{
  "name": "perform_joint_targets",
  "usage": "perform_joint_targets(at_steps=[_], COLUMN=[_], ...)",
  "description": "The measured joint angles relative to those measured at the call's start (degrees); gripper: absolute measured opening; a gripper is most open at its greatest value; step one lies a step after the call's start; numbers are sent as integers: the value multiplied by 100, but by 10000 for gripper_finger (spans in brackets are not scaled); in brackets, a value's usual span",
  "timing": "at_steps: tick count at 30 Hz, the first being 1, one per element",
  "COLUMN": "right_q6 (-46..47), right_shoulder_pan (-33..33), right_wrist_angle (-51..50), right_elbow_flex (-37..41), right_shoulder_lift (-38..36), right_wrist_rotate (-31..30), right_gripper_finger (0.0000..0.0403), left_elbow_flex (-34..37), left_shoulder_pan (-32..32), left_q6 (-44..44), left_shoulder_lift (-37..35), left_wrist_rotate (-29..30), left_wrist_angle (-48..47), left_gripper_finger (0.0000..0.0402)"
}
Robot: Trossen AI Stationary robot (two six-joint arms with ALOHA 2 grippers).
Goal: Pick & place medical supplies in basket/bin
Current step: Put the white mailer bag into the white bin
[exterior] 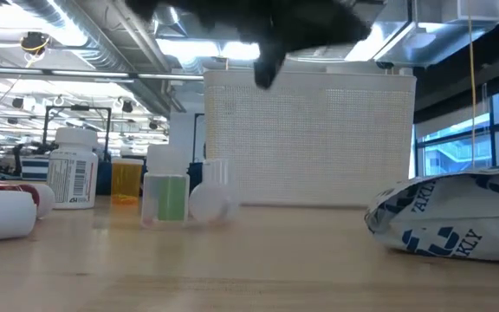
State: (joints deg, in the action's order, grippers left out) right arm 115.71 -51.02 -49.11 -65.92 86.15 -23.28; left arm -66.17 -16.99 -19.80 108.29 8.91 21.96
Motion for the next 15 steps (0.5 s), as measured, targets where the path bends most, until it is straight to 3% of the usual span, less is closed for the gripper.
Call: perform_joint_targets(at_steps=[5, 15], right_q6=[1175, 1417], right_shoulder_pan=[-455, -235], right_wrist_angle=[353, 1829], right_elbow_flex=[637, 1850], right_shoulder_lift=[0, 0], right_wrist_rotate=[-817, -911], right_gripper_finger=[299, 299], left_elbow_flex=[0, -451], left_shoulder_pan=[-4, -3], left_q6=[-422, -761], left_shoulder_lift=[585, 1262], left_wrist_rotate=[-5, -4], left_wrist_angle=[501, 754], left_gripper_finger=[1, 1])
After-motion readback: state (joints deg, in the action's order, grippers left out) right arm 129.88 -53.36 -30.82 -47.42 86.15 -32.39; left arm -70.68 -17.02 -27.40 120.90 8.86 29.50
